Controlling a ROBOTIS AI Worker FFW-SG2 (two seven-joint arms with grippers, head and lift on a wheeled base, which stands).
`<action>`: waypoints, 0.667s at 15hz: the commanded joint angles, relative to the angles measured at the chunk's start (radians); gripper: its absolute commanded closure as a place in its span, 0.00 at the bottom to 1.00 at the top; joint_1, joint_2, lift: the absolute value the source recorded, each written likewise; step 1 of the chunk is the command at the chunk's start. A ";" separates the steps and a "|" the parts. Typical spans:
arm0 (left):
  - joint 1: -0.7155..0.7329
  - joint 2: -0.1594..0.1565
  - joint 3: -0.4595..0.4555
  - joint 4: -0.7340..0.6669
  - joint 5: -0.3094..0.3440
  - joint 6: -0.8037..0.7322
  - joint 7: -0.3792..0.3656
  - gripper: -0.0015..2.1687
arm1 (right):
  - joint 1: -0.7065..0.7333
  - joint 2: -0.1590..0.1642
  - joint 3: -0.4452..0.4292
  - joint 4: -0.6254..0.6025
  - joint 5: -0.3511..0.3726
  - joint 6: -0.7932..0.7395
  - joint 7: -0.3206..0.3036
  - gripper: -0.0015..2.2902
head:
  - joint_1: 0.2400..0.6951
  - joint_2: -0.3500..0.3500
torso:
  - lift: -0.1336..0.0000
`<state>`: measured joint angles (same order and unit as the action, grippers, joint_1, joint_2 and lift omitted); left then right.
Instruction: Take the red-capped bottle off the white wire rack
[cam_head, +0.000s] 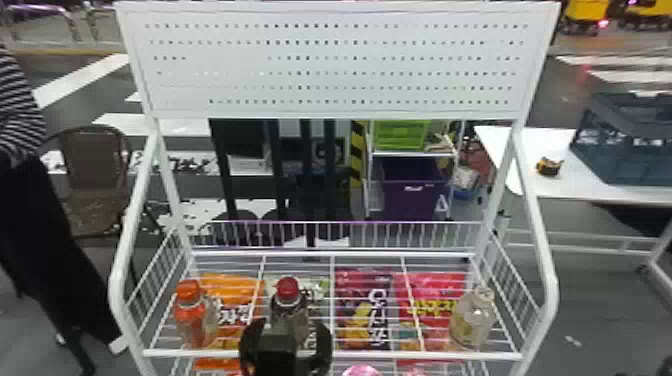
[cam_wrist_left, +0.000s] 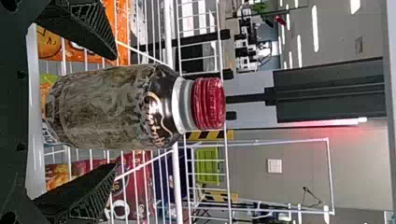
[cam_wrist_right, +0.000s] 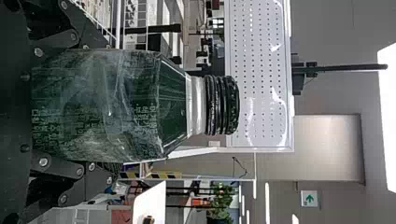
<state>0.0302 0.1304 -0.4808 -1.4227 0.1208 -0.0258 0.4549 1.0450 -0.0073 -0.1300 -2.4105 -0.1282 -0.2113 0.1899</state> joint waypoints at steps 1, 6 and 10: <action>-0.046 -0.012 0.001 0.074 -0.003 -0.006 0.004 0.03 | 0.000 0.001 -0.002 0.005 -0.002 -0.004 0.000 0.52 | 0.57 0.50 | 1.00; -0.059 -0.009 0.016 0.079 0.005 -0.045 0.019 0.63 | -0.002 0.000 -0.003 0.008 -0.002 -0.004 0.002 0.52 | 0.57 0.50 | 1.00; 0.004 0.008 0.016 -0.044 0.013 -0.027 0.010 0.99 | -0.008 0.000 0.000 0.008 -0.002 0.005 0.002 0.52 | 0.57 0.50 | 1.00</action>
<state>0.0036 0.1298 -0.4648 -1.4057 0.1328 -0.0637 0.4650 1.0393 -0.0077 -0.1319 -2.4022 -0.1304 -0.2104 0.1913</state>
